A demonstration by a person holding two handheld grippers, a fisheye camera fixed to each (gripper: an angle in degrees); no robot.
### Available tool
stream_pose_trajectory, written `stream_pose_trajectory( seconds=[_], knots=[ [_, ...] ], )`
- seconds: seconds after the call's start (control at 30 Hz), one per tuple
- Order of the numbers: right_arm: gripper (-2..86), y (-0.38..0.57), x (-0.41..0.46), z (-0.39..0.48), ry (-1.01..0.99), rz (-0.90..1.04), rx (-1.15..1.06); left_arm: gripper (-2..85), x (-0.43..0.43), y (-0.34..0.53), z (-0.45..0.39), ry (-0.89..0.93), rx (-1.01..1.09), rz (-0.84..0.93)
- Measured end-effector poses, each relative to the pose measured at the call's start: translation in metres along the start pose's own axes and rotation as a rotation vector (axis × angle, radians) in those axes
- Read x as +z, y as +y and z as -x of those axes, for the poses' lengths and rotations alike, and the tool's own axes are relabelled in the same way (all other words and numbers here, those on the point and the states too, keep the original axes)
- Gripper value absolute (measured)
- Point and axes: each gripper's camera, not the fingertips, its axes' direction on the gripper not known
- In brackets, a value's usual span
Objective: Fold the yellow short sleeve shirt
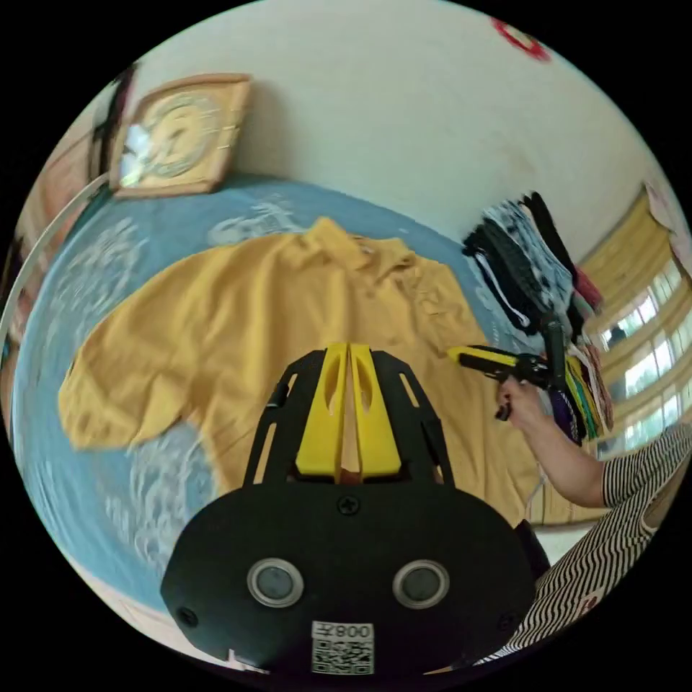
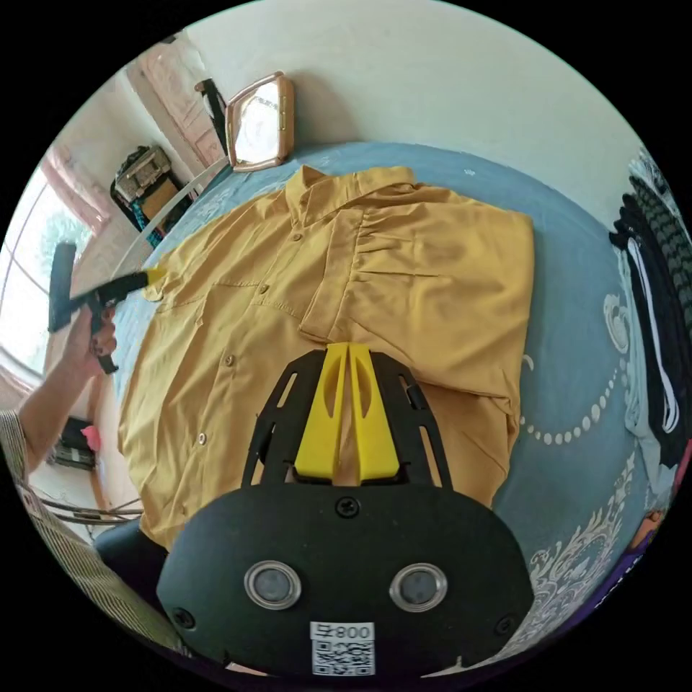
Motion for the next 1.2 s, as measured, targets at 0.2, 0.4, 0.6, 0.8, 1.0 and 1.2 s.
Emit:
stream_pose_trajectory(
  seconds=[0.2,0.4,0.6,0.8,1.0,1.2],
  knots=[
    [0.7,-0.004,-0.03,-0.022,-0.067,0.032,0.133,6.7,-0.083,0.12,0.138,-0.033,-0.496,-0.12],
    [0.9,-0.011,-0.053,0.008,-0.122,0.01,0.122,7.9,-0.102,0.188,0.221,0.059,-0.872,-0.32],
    [0.4,-0.031,-0.051,0.044,-0.171,0.045,0.06,2.7,-0.105,0.208,0.262,0.144,-0.991,-0.397],
    [0.8,-0.062,-0.056,0.052,-0.314,0.018,0.082,1.1,-0.132,0.169,0.233,0.265,-0.7,-0.485],
    [4.2,-0.123,-0.058,0.075,-0.455,-0.019,0.056,0.9,-0.091,0.103,0.103,0.234,-0.091,-0.121],
    [8.8,-0.193,-0.047,0.143,-0.451,0.043,-0.122,0.9,-0.048,0.119,0.05,0.141,0.008,0.058]
  ],
)
